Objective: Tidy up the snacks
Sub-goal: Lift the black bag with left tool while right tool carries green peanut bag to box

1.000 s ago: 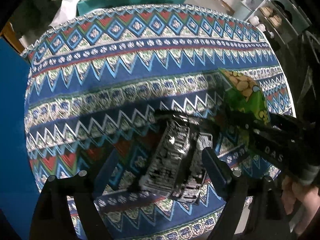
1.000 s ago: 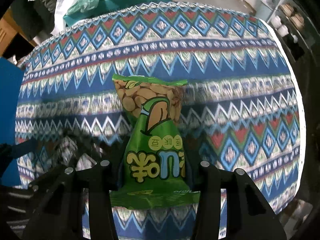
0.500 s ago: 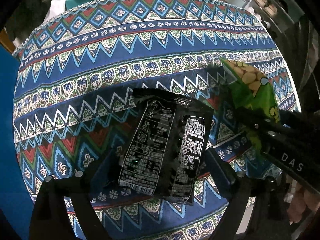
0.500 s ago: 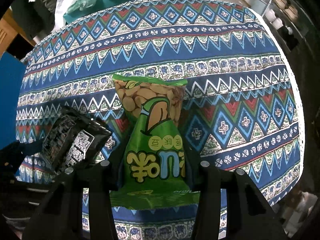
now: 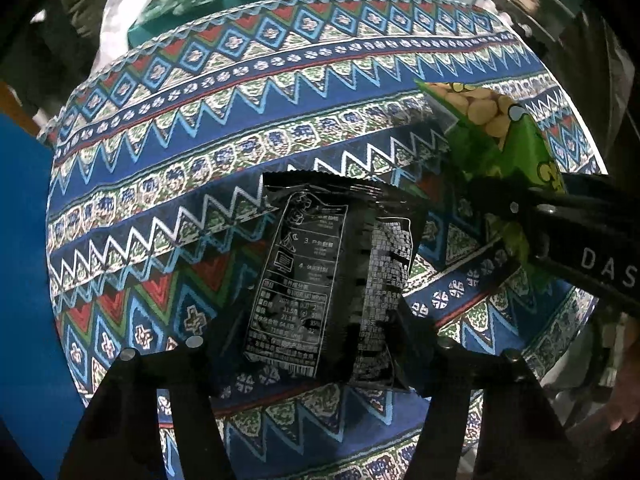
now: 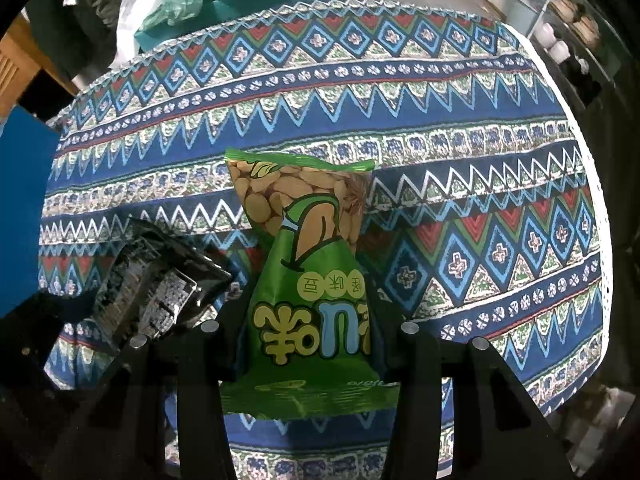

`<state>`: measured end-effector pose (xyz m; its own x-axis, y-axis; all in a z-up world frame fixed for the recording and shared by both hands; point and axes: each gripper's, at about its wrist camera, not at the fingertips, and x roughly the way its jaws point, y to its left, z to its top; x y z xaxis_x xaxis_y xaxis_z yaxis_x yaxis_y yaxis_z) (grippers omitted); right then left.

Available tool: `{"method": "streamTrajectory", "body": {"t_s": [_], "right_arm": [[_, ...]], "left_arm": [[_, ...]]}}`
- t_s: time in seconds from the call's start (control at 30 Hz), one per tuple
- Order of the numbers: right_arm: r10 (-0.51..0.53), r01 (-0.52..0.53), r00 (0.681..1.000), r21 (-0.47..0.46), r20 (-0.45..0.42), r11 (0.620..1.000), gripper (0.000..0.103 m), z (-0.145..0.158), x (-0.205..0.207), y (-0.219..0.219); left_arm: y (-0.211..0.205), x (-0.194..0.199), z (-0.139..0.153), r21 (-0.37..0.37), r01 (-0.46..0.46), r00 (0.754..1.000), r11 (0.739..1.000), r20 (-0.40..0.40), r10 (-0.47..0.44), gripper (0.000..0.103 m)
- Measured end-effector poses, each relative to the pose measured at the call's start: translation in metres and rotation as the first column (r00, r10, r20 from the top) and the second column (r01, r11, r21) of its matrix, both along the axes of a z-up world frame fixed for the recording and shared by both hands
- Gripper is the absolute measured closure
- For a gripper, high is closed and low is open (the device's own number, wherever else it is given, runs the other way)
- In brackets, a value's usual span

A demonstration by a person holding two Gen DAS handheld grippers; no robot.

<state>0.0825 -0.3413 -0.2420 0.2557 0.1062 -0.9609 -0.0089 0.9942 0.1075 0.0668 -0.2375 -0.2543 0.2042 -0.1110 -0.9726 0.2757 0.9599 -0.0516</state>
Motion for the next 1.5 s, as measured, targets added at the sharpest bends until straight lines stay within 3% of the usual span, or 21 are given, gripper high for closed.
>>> {"method": "streamTrajectory", "body": {"t_s": [0.2, 0.67, 0.93, 1.1, 1.33, 1.4, 1.47, 1.5], "right_arm": [[0.032, -0.031, 0.999, -0.013, 0.041, 0.999, 0.058, 0.02, -0.001, 0.016], [0.121, -0.118, 0.98, -0.028, 0.159, 0.993, 0.058, 0.084, 0.0, 0.058], [0.164, -0.164, 0.964, -0.018, 0.211, 0.986, 0.058, 0.113, -0.002, 0.084], [0.204, -0.206, 0.949, -0.02, 0.24, 0.978, 0.058, 0.13, 0.002, 0.109], [0.27, -0.275, 0.927, -0.019, 0.262, 0.961, 0.058, 0.148, 0.01, 0.152], [0.291, -0.296, 0.919, -0.02, 0.265, 0.955, 0.06, 0.151, 0.012, 0.166], [0.31, -0.319, 0.913, -0.01, 0.266, 0.948, 0.072, 0.155, 0.014, 0.18], [0.319, -0.331, 0.91, 0.001, 0.264, 0.944, 0.073, 0.156, 0.015, 0.187]], "left_arm": [[0.025, -0.005, 0.016, -0.005, -0.051, 0.999, 0.999, 0.019, 0.051, 0.037], [0.082, 0.002, 0.102, -0.069, -0.175, 0.969, 0.982, 0.164, 0.185, 0.037], [0.108, 0.013, 0.146, -0.115, -0.211, 0.947, 0.971, 0.224, 0.232, 0.037], [0.128, 0.01, 0.169, -0.105, -0.24, 0.929, 0.965, 0.266, 0.259, 0.037], [0.182, 0.0, 0.191, -0.127, -0.305, 0.896, 0.944, 0.296, 0.33, 0.037], [0.195, -0.003, 0.193, -0.133, -0.323, 0.888, 0.937, 0.3, 0.349, 0.037], [0.214, -0.007, 0.195, -0.151, -0.349, 0.877, 0.925, 0.297, 0.379, 0.037], [0.222, -0.008, 0.195, -0.161, -0.36, 0.872, 0.919, 0.293, 0.393, 0.037]]}}
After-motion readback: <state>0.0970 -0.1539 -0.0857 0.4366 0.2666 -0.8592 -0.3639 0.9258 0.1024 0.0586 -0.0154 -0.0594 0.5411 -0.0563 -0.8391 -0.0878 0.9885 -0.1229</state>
